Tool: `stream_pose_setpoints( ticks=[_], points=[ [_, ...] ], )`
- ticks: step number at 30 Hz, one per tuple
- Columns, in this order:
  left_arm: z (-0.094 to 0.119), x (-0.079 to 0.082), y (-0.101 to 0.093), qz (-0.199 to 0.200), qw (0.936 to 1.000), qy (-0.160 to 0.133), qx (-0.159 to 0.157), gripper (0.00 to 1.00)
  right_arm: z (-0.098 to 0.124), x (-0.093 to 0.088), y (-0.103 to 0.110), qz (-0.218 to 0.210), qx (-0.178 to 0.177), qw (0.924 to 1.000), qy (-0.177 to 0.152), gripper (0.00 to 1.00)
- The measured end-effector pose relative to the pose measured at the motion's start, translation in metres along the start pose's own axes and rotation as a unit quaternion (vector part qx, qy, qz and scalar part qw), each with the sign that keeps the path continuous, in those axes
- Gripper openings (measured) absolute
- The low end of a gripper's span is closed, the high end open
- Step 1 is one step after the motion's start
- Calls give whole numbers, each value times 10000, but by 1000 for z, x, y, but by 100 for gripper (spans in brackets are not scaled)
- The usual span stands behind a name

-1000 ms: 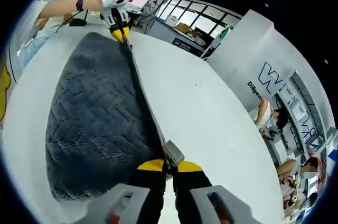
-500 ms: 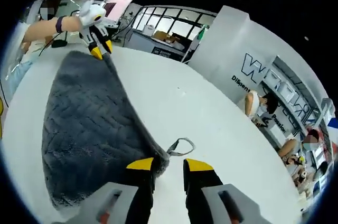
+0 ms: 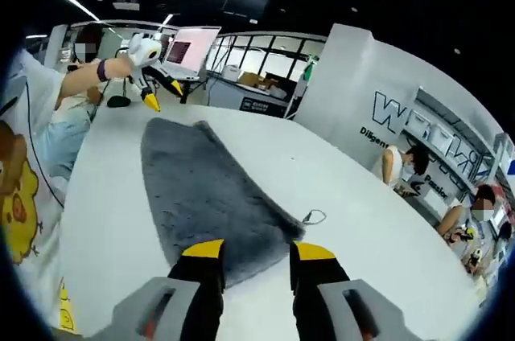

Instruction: Fold the towel on the table until its edges align and the towel forms a compact rectangular stack.

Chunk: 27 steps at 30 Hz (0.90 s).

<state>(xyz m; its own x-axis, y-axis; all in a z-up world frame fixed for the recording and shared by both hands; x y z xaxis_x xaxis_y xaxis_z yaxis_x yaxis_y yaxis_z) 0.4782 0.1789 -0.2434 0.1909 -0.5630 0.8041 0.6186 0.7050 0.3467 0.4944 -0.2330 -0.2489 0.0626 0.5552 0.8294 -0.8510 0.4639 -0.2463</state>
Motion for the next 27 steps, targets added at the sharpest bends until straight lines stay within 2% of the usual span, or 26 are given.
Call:
stream_pose_setpoints(
  ticks=[1, 3, 5, 6, 8, 11, 14, 17, 21, 23, 25, 27],
  points=[
    [8, 0, -8, 84, 9999, -107, -82, 68, 4, -2, 8, -29, 44, 10000, -4, 45],
    [23, 0, -21, 208, 9993, -252, -197, 70, 13, -7, 26, -188, 80, 9998, 27, 57],
    [37, 1, -29, 378, 9979, -508, -92, 67, 22, -11, 39, -228, 83, 9997, 77, 63],
    [44, -2, -33, 343, 9981, -499, -86, 67, 29, -14, 47, -267, 65, 9996, 74, 66],
    [62, -2, -45, 401, 9967, -702, -40, 72, 47, -17, 62, -495, -100, 9987, -65, 70],
    [82, -17, -65, 543, 9957, -743, -108, 80, 67, -17, 83, -809, -246, 9959, -324, 79],
    [94, -34, -81, 648, 9957, -662, -87, 86, 79, -23, 108, -908, -184, 9952, -327, 87],
    [102, -47, -93, 743, 9949, -681, 20, 93, 84, -32, 131, -1000, -154, 9947, -202, 99],
    [111, -59, -113, 1220, 9897, -754, -17, 99, 90, -39, 156, -1078, -218, 9938, -158, 99],
    [115, -59, -114, 1505, 9841, -932, 173, 99, 93, -40, 162, -1169, -273, 9925, -208, 99],
    [118, -62, -121, 1419, 9852, -916, 279, 99, 95, -40, 166, -1212, -393, 9915, -280, 99],
    [121, -67, -121, 1473, 9836, -866, 570, 99, 96, -43, 168, -1205, -569, 9909, -196, 99]
  ],
)
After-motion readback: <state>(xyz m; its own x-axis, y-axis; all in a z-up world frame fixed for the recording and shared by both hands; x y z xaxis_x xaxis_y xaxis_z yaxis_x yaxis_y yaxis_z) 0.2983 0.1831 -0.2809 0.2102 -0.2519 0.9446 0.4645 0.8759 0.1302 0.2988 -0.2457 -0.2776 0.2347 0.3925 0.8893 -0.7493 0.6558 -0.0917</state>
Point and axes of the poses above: the point that each gripper's makers call its tool centre point, and the gripper's own axes: z roughly backward along the fingers, y roughly to its left, x roughly out of its top, the point moved 3 cm from there along z, roughly backward along the fingers, and after that the axes turned 5 degrees about x, right-handed, at the moved point
